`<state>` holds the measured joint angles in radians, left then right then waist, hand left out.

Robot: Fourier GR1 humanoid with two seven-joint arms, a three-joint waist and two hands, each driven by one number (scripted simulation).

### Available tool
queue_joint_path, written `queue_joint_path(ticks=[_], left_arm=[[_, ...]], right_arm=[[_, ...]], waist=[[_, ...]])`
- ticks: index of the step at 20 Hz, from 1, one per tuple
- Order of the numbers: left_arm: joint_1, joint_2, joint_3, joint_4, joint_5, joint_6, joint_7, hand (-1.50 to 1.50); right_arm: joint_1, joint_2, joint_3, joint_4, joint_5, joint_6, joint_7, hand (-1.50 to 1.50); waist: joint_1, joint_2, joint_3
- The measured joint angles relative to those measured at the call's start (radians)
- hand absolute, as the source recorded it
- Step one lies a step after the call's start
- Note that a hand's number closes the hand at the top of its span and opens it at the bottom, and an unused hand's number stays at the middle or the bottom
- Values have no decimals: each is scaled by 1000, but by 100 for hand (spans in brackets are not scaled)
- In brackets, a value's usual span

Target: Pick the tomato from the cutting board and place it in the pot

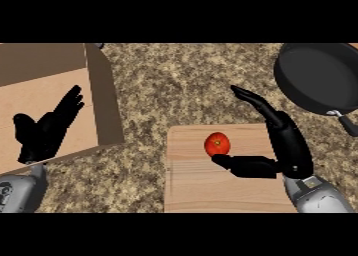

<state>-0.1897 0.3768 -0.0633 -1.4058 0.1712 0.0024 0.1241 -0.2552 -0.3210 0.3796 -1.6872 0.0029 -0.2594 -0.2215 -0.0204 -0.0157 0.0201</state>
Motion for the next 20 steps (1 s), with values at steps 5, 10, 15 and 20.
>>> queue_joint_path(ticks=[5, 10, 15, 20], left_arm=[[10, -24, 11, -19, -16, -29, 25, 0], [12, -46, 25, -25, -35, -62, 24, 0], [6, -70, 38, -29, -50, -94, 32, 0], [6, -96, 45, -46, -77, -111, 40, 0]], right_arm=[[2, -81, 36, -80, 31, 55, 190, -150], [-33, -107, 54, -129, 12, 104, 421, -150], [-94, -104, 58, -104, -42, 164, 605, -150], [-135, -114, 123, -17, -62, 274, 706, -150]], waist=[[1, -3, -4], [9, -1, -5], [23, 3, -5], [37, 7, -6]])
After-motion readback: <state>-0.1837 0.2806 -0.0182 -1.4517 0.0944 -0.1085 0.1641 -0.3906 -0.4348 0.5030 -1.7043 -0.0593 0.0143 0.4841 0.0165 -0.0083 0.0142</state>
